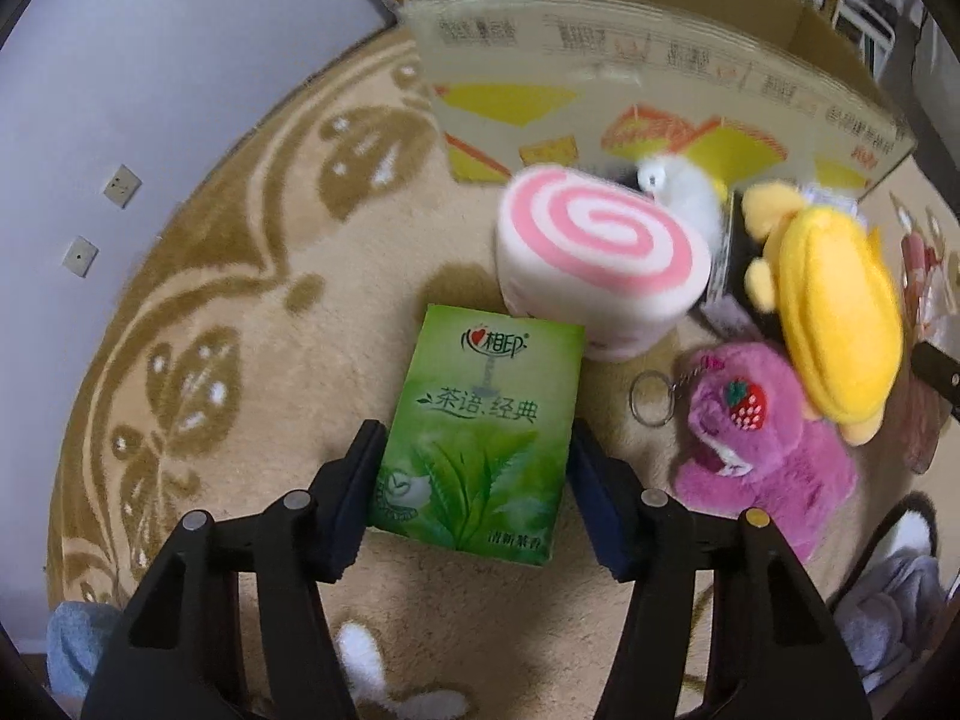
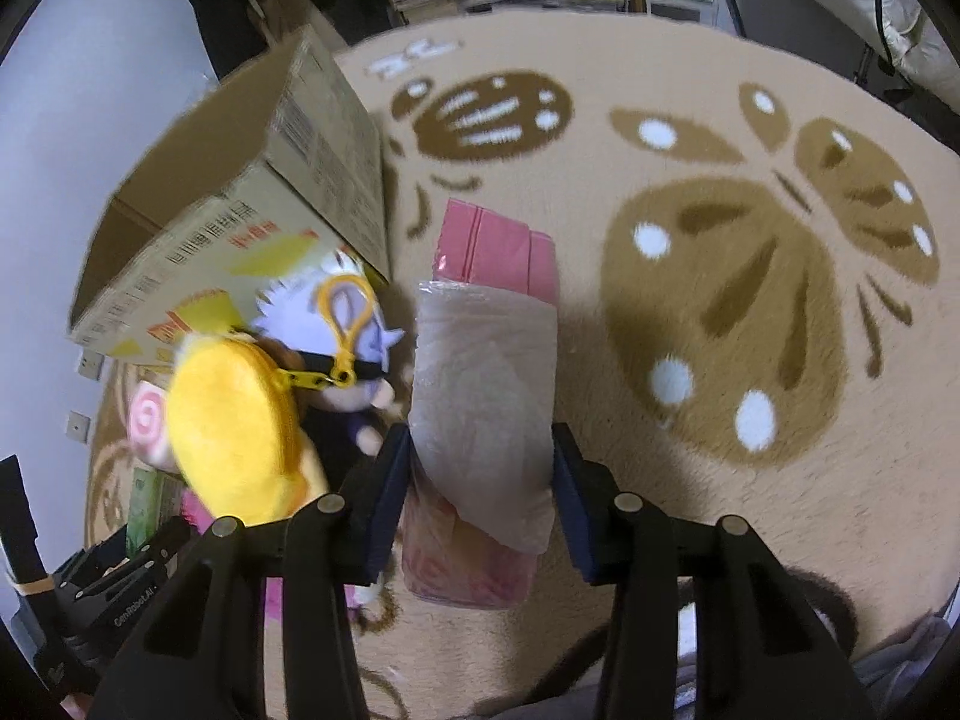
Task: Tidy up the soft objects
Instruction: 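Carry green pack with left tool while right tool carries pink bag into box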
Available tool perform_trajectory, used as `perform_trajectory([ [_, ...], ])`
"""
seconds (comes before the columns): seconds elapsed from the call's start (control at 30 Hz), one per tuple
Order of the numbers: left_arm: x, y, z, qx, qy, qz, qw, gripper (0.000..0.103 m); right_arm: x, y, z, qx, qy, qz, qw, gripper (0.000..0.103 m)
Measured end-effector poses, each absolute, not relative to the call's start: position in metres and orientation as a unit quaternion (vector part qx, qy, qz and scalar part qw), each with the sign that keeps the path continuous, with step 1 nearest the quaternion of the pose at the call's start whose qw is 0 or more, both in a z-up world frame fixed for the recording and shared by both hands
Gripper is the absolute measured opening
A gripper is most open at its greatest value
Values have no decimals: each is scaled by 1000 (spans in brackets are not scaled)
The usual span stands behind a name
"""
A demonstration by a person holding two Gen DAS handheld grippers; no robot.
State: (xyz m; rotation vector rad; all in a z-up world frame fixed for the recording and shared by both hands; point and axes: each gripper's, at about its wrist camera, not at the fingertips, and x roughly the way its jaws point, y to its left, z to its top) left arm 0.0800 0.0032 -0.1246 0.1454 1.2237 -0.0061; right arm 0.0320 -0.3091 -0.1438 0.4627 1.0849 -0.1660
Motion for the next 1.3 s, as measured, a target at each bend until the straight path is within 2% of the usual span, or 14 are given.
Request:
perform_trajectory([
  [0.13,74,12,-96,63,526,-1,848,59,29,-313,-137,220,491,-73,840,48],
  [0.47,59,25,-46,51,443,-2,895,59,7,-309,-80,198,423,-53,883,48],
  [0.87,54,9,5,99,365,-18,925,59,7,-281,-43,160,384,-17,909,48],
  [1.3,96,-1,48,127,309,-25,942,58,41,-261,-5,108,355,19,928,48],
])
